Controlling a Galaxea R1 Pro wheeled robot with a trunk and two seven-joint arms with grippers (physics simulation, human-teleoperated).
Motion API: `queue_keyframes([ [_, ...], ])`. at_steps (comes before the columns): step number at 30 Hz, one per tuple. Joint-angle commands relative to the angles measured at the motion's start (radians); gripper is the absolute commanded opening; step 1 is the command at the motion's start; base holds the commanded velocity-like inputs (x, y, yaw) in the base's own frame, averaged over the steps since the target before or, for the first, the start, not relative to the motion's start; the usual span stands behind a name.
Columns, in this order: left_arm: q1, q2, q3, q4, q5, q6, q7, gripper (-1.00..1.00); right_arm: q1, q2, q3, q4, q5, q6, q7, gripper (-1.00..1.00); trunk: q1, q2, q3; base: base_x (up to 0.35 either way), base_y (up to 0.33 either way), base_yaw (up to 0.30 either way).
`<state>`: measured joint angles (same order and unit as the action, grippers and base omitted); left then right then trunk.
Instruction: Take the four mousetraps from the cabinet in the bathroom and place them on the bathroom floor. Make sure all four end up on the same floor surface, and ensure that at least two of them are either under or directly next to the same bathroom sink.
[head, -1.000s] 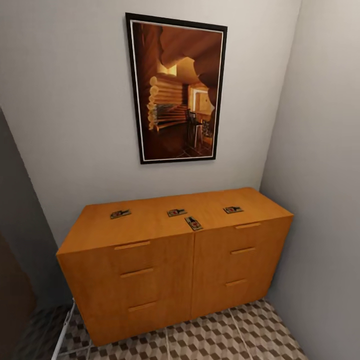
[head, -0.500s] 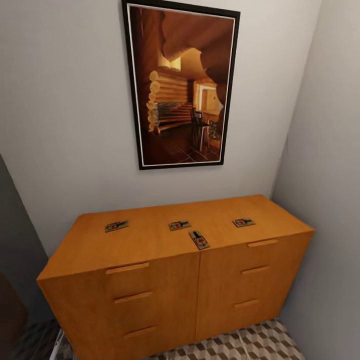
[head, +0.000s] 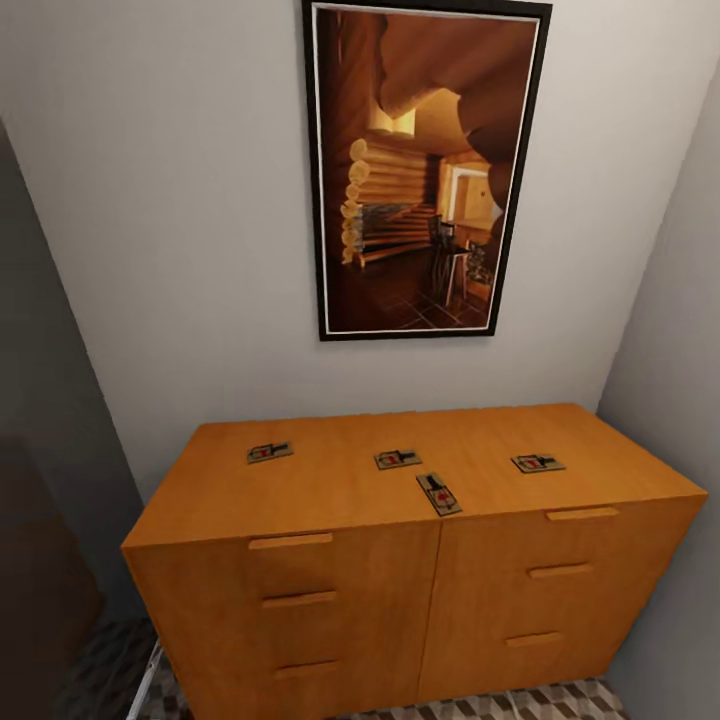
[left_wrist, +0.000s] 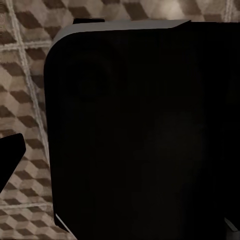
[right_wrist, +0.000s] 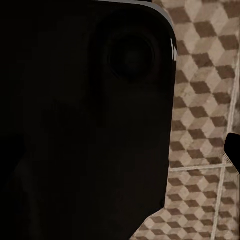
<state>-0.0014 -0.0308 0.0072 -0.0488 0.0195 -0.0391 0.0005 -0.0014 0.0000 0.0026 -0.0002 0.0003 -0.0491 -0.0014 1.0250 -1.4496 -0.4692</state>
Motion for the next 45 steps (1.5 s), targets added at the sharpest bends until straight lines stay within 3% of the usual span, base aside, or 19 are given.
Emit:
queue_keyframes([
  [1, 0.0, 0.0, 0.001, 0.0, 0.002, -0.002, 0.0, 1.0, 0.0, 0.0, 0.0, 0.0, 0.0, -0.003, 0.0, 1.0, 0.0, 0.0, -0.001, 0.012, 0.0, 0.267],
  [11, 0.0, -0.001, 0.001, 0.0, 0.002, -0.002, 0.001, 1.0, 0.0, 0.0, -0.001, 0.0, -0.001, -0.003, 0.0, 1.0, 0.0, 0.0, -0.001, 0.005, 0.0, 0.19],
  [31, 0.0, 0.0, 0.001, 0.0, 0.002, -0.002, -0.001, 1.0, 0.0, 0.0, -0.001, 0.0, -0.002, -0.003, 0.0, 1.0, 0.0, 0.0, -0.001, 0.0, -0.005, 0.02],
  [45, 0.0, 0.0, 0.001, 0.0, 0.002, -0.002, -0.002, 1.0, 0.0, 0.0, -0.001, 0.0, -0.002, -0.003, 0.0, 1.0, 0.0, 0.0, -0.001, 0.0, -0.204, 0.001],
])
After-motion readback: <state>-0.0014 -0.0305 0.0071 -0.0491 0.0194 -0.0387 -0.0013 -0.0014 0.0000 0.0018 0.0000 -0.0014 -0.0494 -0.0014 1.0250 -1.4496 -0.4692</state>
